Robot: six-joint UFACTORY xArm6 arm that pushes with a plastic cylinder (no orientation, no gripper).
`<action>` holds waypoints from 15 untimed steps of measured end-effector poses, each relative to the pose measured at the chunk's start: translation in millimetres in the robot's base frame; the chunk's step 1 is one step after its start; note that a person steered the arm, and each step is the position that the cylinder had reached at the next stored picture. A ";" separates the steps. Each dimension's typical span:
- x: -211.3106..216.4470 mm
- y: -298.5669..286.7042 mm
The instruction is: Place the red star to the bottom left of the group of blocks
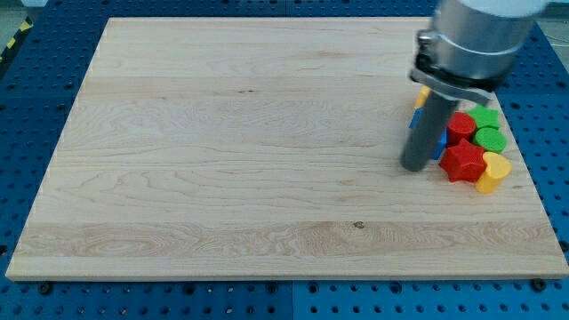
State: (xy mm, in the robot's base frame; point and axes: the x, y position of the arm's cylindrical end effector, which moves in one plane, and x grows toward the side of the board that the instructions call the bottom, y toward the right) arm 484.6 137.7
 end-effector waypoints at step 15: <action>9.9 50.1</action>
State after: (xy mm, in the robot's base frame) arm 494.5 187.7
